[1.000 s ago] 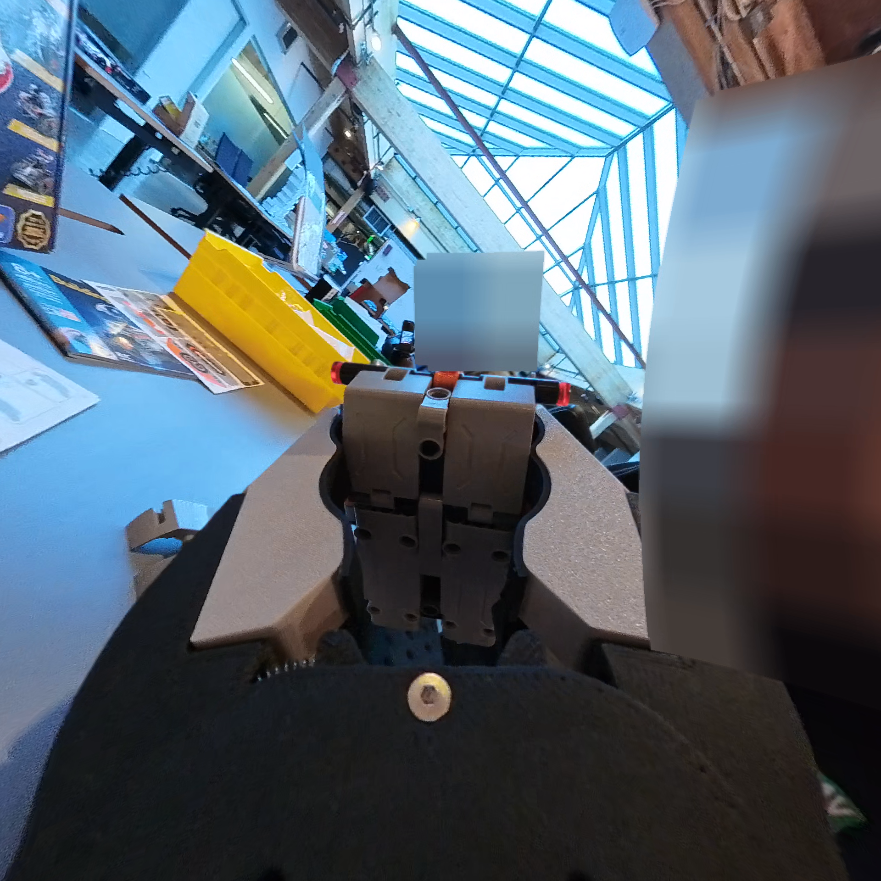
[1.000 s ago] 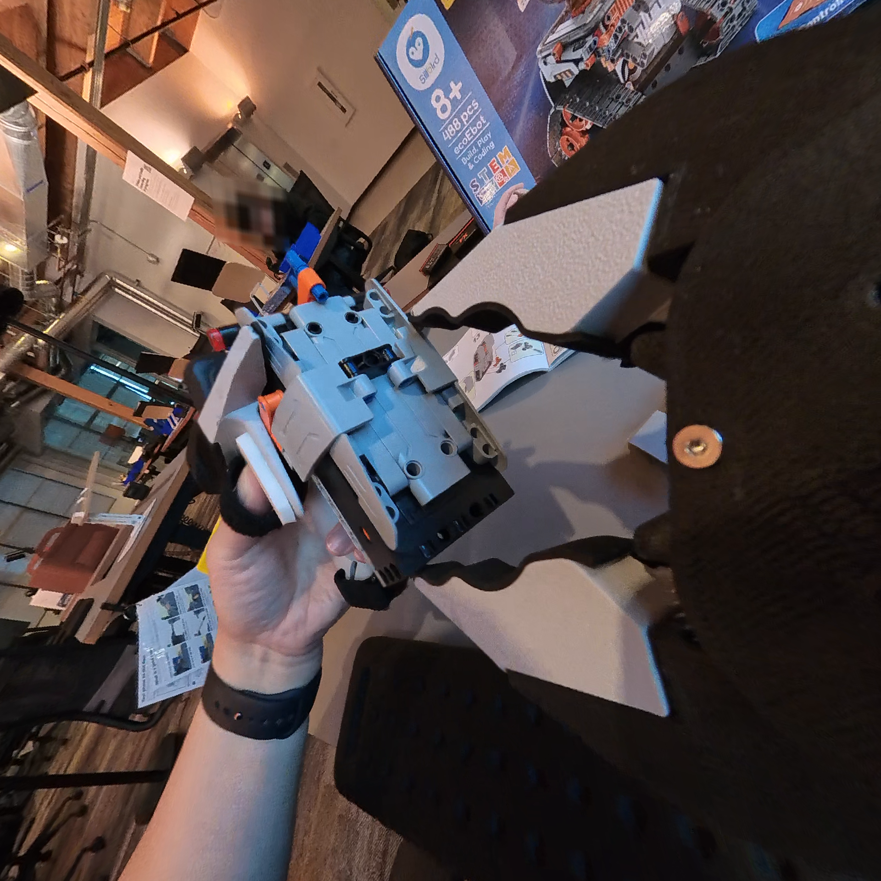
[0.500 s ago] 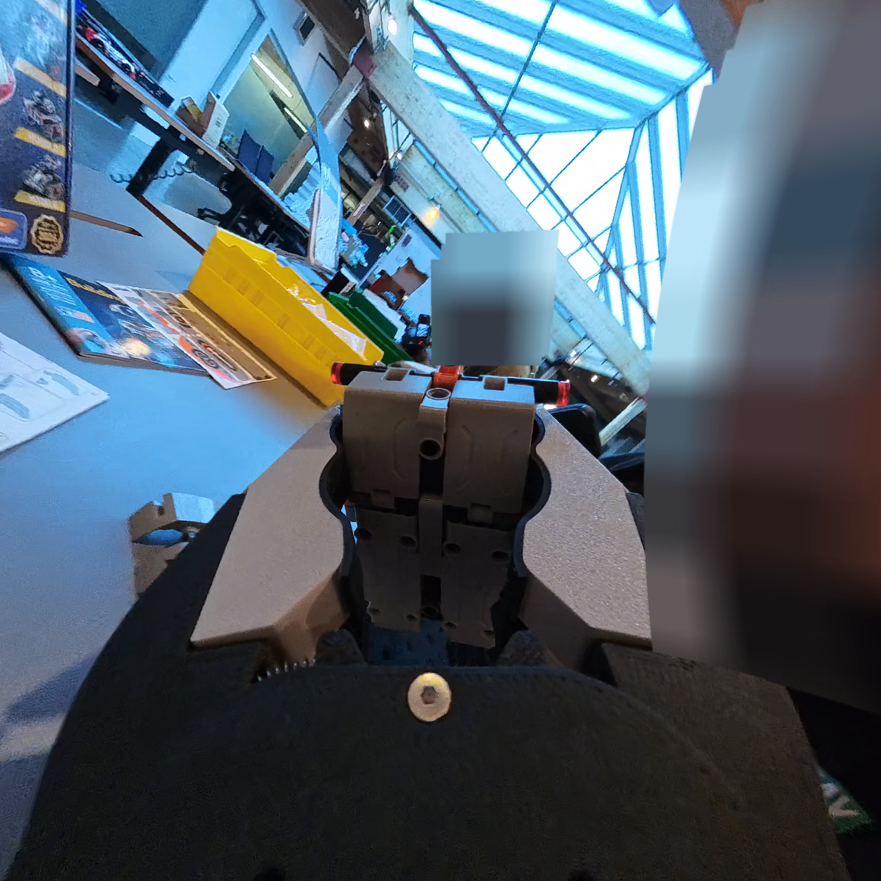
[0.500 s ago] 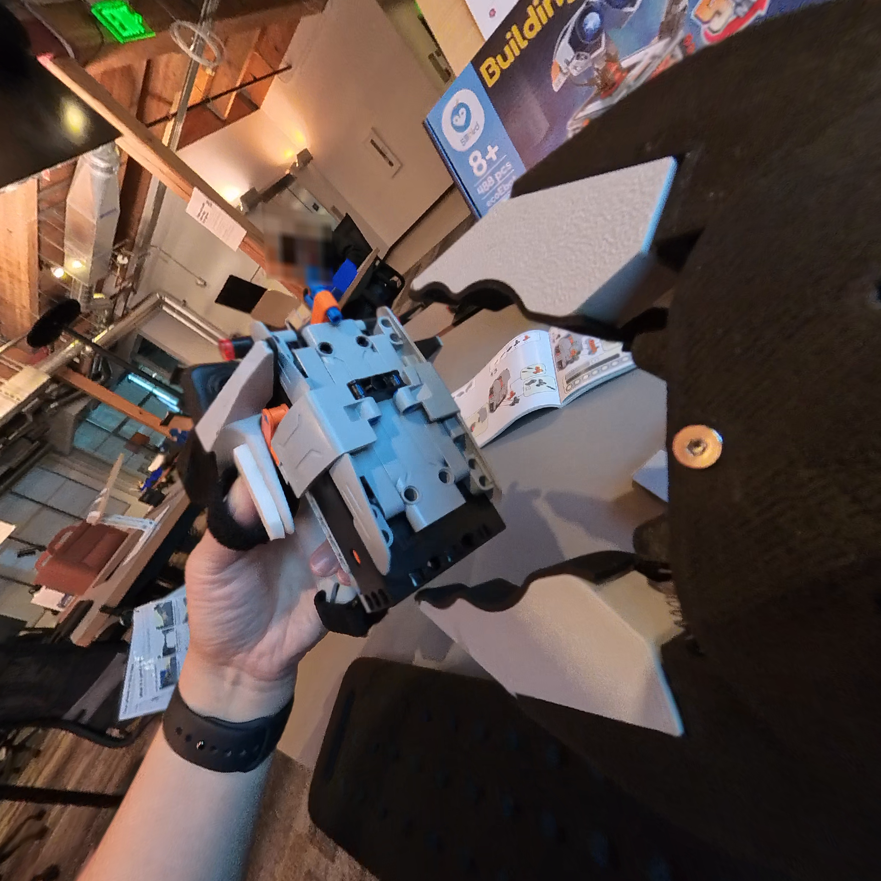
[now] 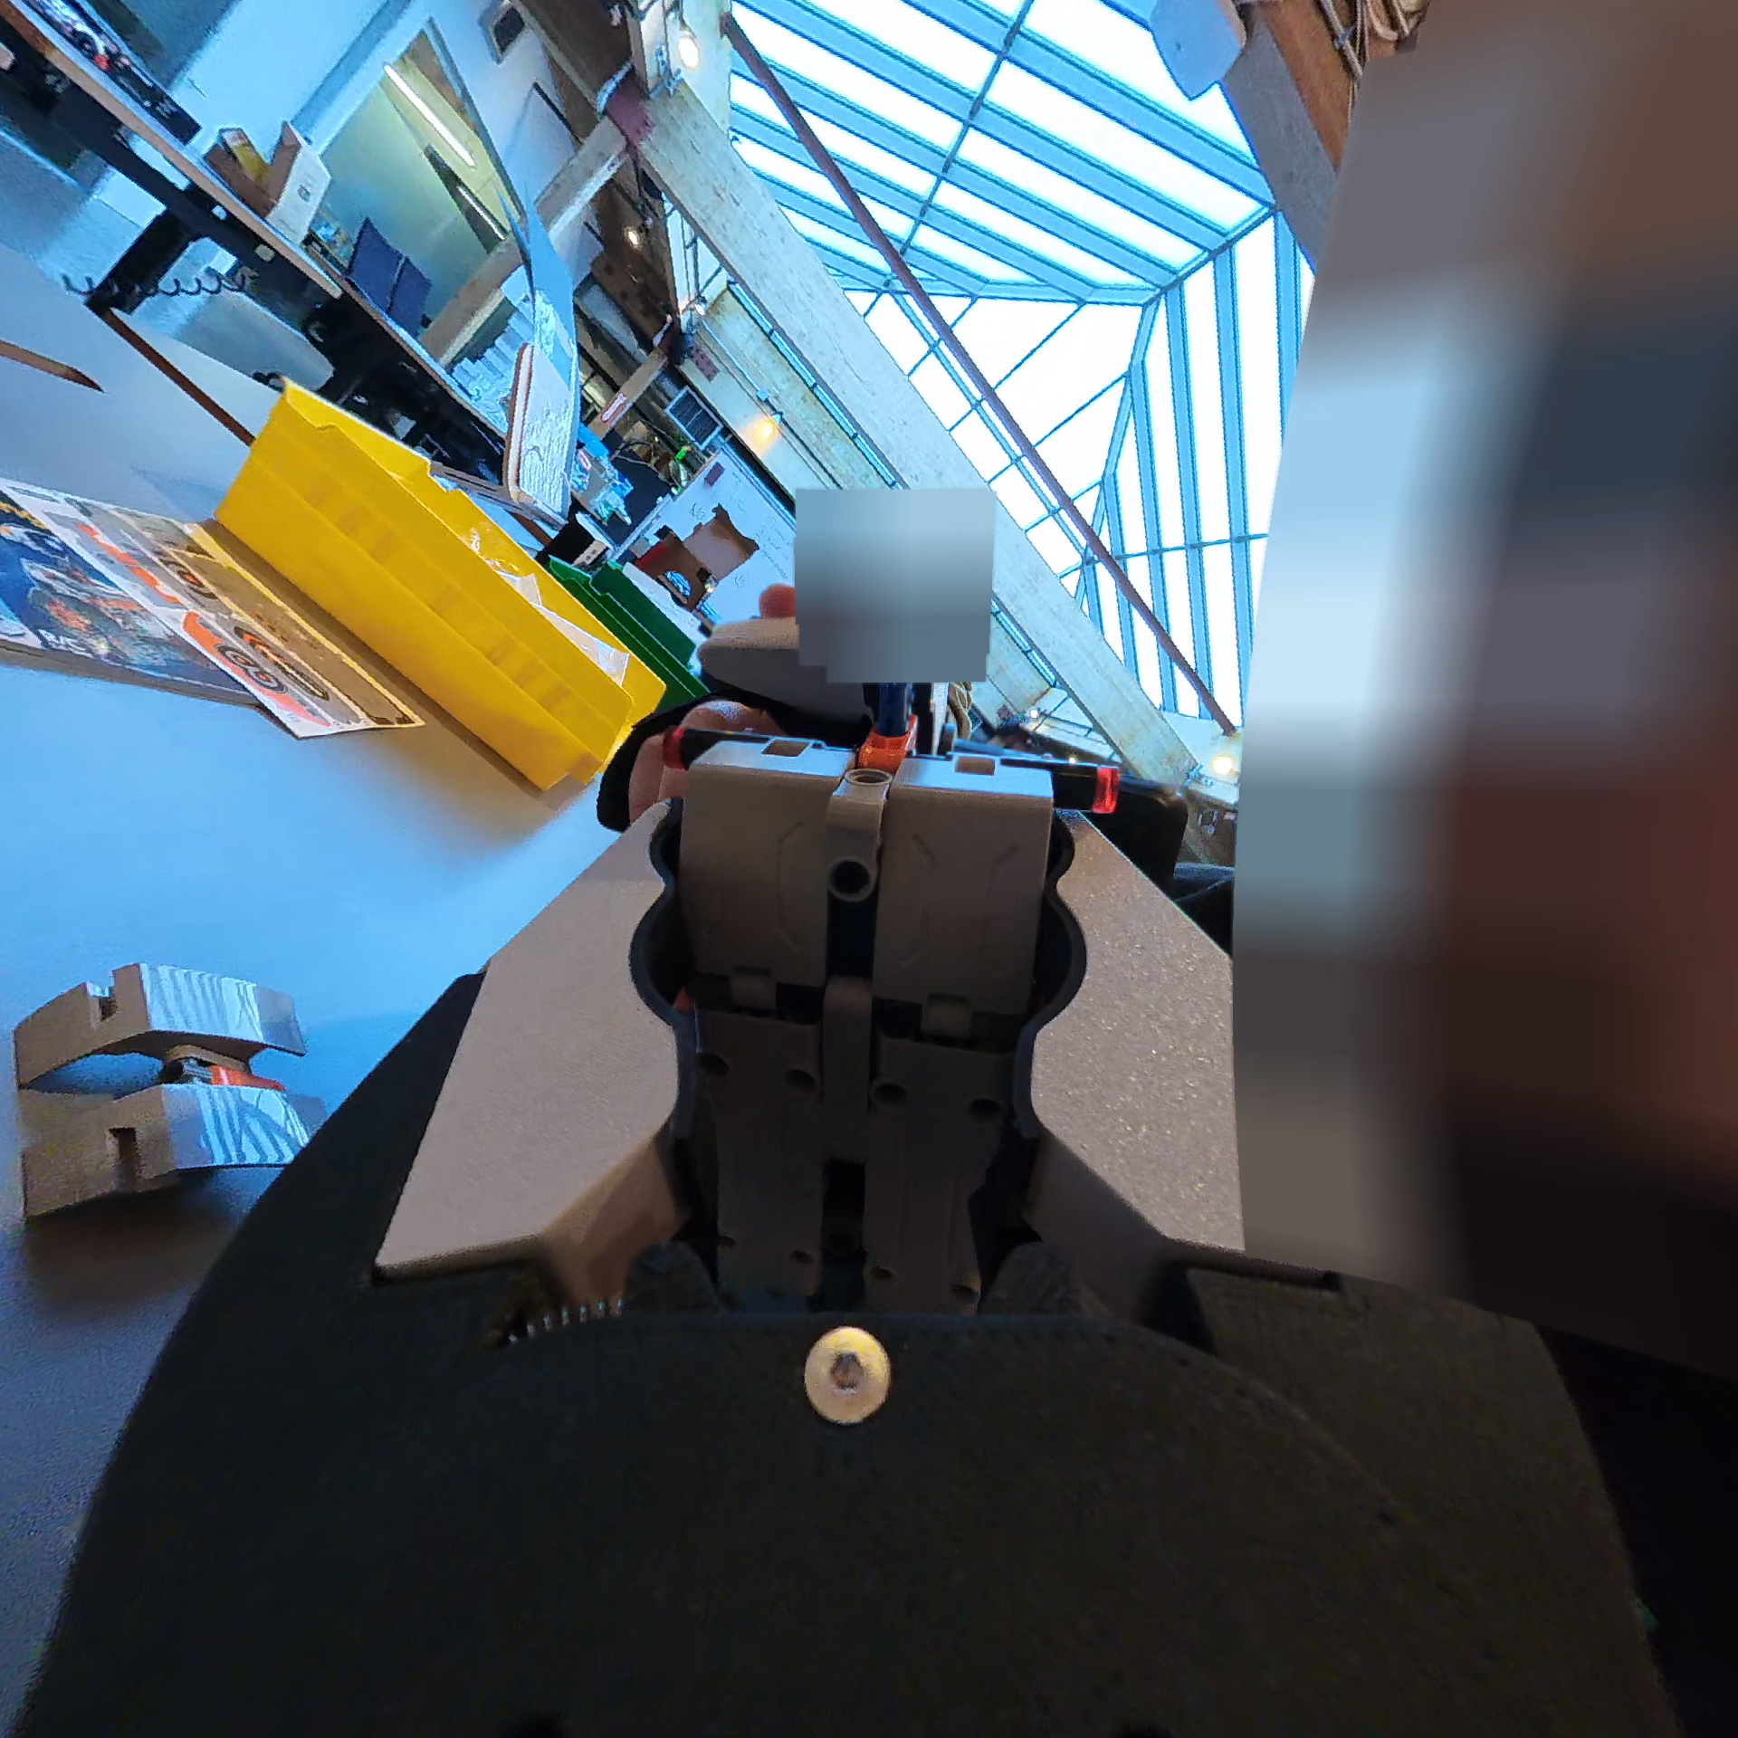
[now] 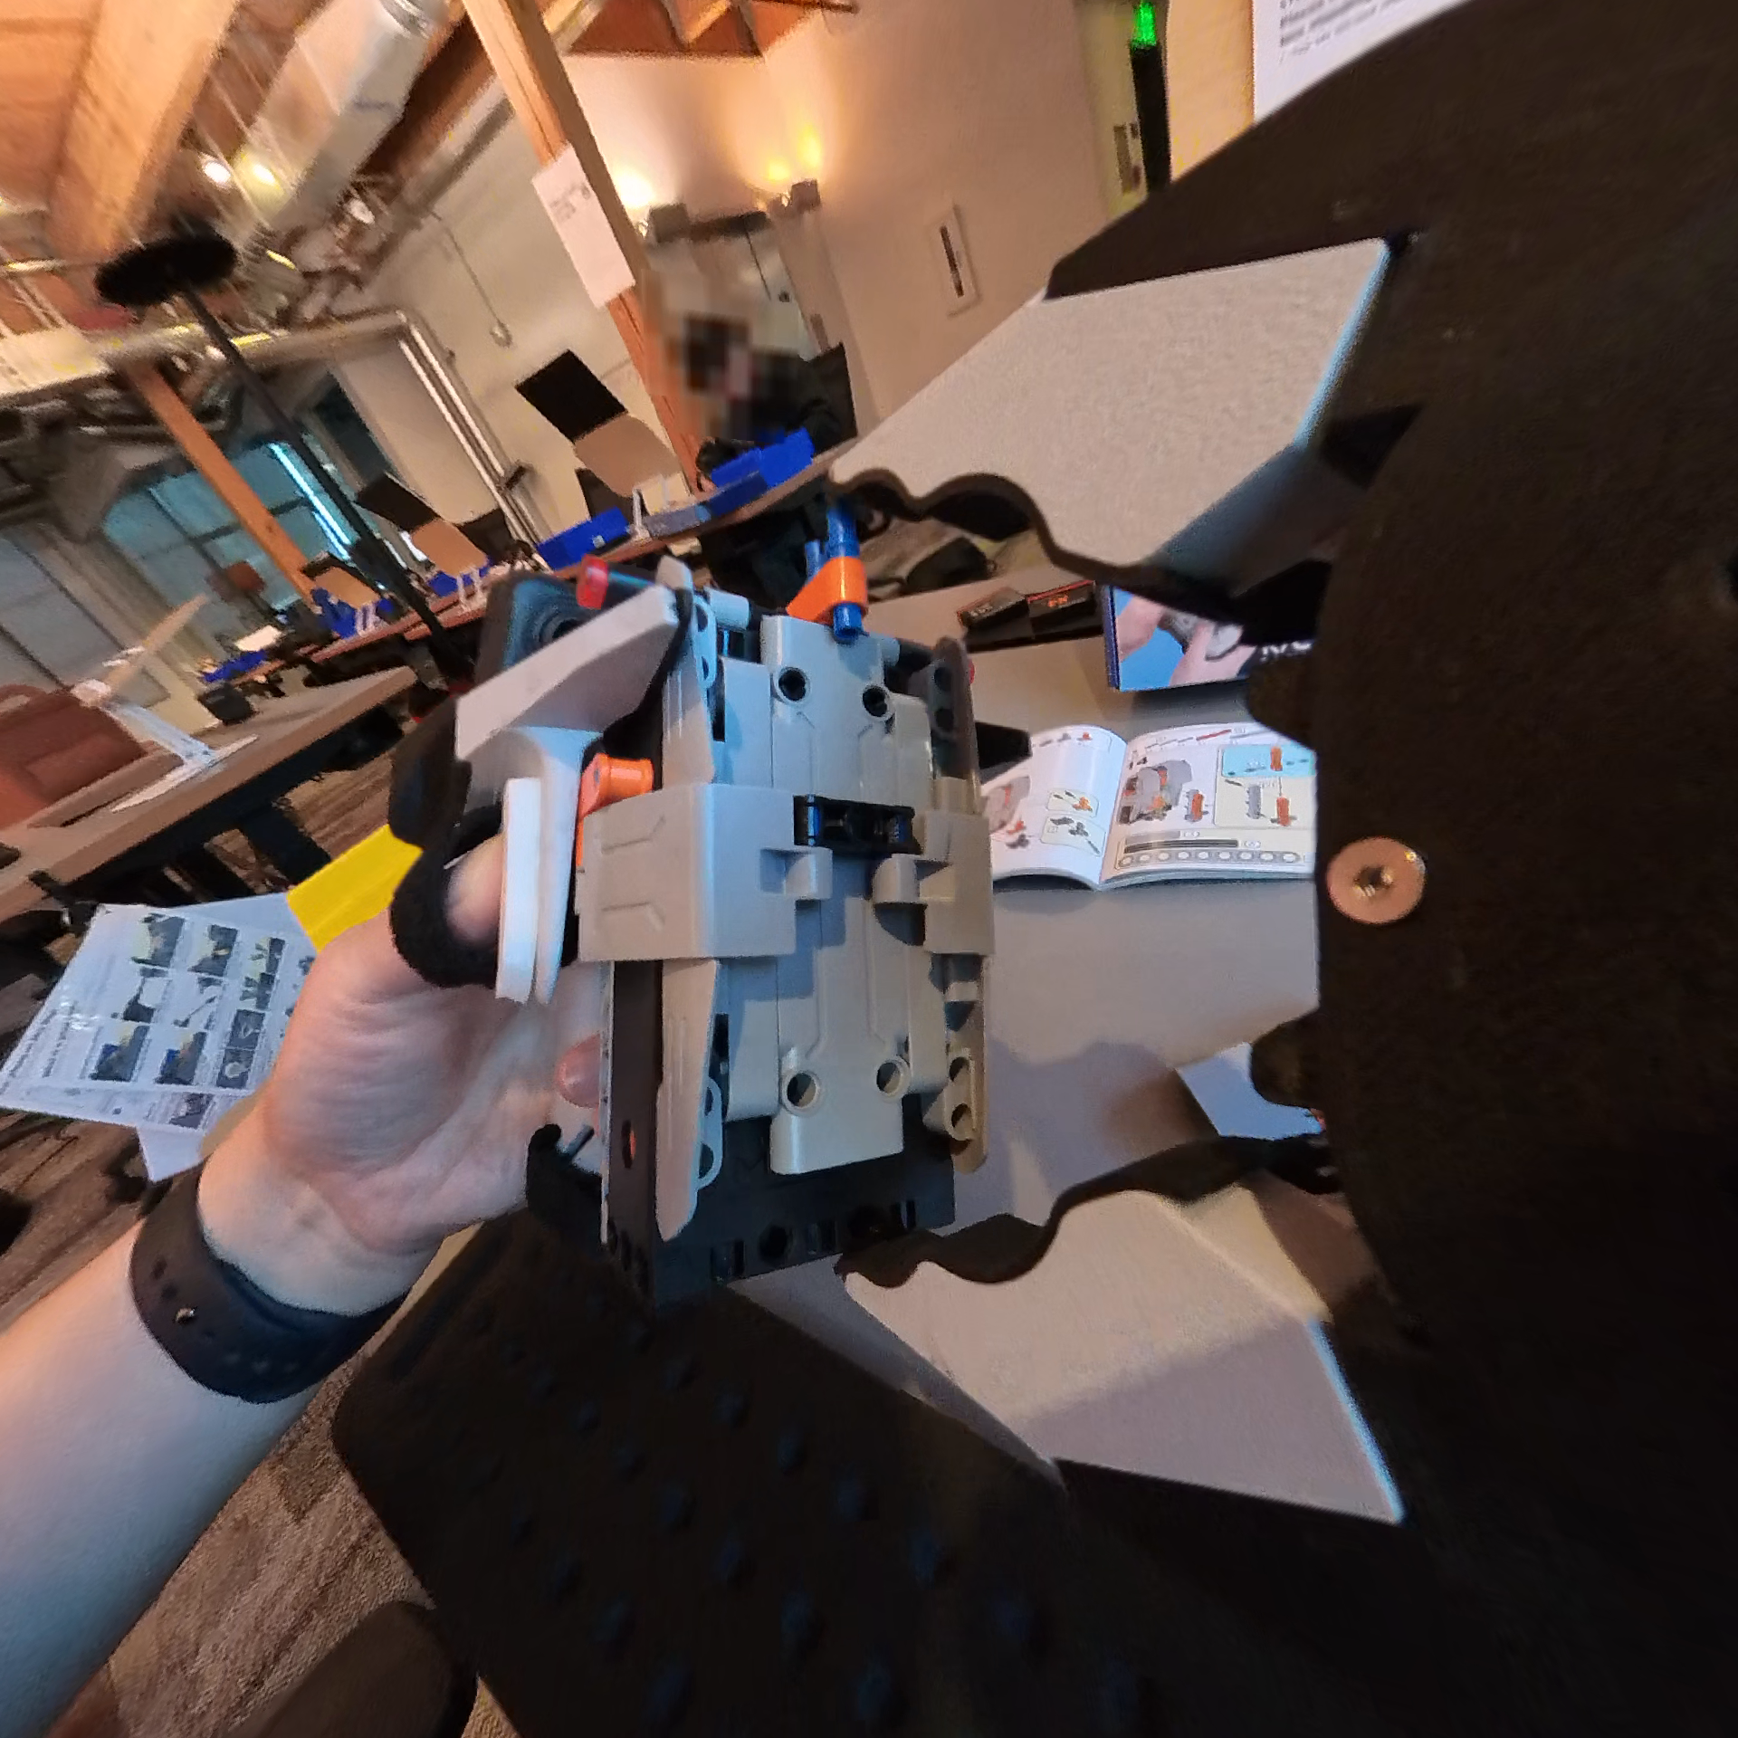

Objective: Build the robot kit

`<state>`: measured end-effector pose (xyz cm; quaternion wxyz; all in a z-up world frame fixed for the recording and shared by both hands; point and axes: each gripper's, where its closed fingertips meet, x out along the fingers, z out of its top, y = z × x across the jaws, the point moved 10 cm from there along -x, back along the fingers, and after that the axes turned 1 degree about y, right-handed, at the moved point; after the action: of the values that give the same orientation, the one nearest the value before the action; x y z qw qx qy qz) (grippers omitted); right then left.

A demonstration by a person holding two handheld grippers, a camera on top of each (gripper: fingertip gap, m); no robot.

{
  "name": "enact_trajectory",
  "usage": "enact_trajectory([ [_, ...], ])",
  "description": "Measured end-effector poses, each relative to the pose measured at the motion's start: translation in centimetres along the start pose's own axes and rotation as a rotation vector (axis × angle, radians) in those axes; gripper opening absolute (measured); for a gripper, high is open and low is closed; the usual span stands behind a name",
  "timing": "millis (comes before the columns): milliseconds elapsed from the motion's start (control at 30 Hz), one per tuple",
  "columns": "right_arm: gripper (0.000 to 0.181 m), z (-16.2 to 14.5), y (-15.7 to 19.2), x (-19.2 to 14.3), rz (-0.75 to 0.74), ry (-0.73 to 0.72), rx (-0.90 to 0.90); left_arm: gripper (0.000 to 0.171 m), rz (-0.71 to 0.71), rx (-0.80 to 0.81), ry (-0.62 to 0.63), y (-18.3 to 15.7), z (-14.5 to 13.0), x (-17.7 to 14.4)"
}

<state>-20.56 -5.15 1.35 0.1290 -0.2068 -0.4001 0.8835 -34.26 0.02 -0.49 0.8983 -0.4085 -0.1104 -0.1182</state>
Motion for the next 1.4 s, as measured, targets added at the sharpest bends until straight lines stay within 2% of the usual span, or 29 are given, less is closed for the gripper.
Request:
enact_trajectory([
  [667, 0.144, 0.1, 0.8, 0.5, 0.023, 0.048, -0.019, 0.071, 0.019, -0.025, -0.032, 0.6, -1.0, -0.7],
  [1200, 0.142, -0.8, 1.3, 1.2, 0.048, 0.088, 0.004, 0.072, 0.019, -0.055, -0.068, 1.9, -1.6, -1.5],
  [1400, 0.144, -1.7, 1.2, 1.9, 0.031, 0.1, 0.017, 0.072, 0.052, -0.051, -0.077, 2.8, -1.1, -1.9],
])
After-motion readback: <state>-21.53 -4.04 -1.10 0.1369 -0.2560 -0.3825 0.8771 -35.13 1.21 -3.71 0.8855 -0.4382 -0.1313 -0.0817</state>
